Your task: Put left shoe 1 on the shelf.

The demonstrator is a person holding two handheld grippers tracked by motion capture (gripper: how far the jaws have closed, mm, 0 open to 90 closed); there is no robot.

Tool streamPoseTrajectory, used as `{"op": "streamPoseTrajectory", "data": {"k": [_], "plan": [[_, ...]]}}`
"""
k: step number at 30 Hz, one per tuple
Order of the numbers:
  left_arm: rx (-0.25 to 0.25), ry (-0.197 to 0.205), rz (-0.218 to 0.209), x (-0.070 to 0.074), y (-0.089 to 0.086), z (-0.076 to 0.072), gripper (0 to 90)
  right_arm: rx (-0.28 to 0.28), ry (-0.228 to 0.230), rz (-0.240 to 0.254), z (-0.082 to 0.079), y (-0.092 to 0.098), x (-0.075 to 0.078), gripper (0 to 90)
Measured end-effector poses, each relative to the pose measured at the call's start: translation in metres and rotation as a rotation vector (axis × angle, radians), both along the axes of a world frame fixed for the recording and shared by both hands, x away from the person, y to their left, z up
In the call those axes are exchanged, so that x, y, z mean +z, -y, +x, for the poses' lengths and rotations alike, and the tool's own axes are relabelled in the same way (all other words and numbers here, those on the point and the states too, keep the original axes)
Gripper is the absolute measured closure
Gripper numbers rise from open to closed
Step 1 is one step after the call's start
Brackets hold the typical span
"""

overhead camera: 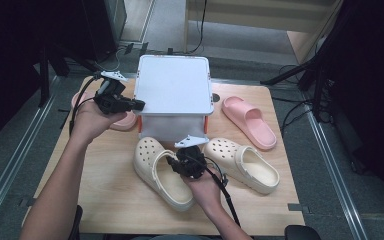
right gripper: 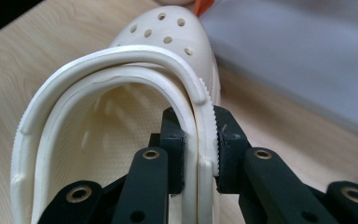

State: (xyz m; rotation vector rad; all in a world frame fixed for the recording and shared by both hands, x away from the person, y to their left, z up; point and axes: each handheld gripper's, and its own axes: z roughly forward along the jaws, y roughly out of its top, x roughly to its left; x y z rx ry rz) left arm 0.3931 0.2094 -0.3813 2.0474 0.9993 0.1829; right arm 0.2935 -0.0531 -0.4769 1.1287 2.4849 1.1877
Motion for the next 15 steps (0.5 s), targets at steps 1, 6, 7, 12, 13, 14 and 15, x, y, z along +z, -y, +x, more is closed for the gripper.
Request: {"op": "streamPoseTrajectory", "data": {"k": [1,6,7,12,13,14,15], "plan": [[-0.001,-0.004,-0.013,-0.001,-0.002,0.000,86.5,-0.003,-0.003,0.009,0.002,0.000,0.003,77.9],[-0.001,-0.005,-0.013,-0.001,-0.003,0.001,86.8,-0.043,0.022,0.031,0.020,0.005,0.017,77.8],[0.001,-0.004,-0.011,-0.001,-0.002,0.000,86.8,-0.050,0.027,0.033,0.023,0.006,0.017,77.8],[0.001,-0.003,-0.011,-0.001,-0.002,0.000,86.8,-0.111,0.036,0.031,0.045,0.007,0.016,77.7],[0.001,-0.002,-0.011,-0.001,-0.002,0.000,86.8,-0.126,0.037,0.029,0.049,0.007,0.015,77.7],[0.001,-0.002,-0.010,-0.001,-0.002,0.000,86.7,-0.144,0.037,0.035,0.054,0.006,0.013,77.6],[0.002,-0.001,-0.010,-0.001,-0.002,0.000,86.7,-0.157,0.037,0.039,0.058,0.006,0.012,77.6]]}}
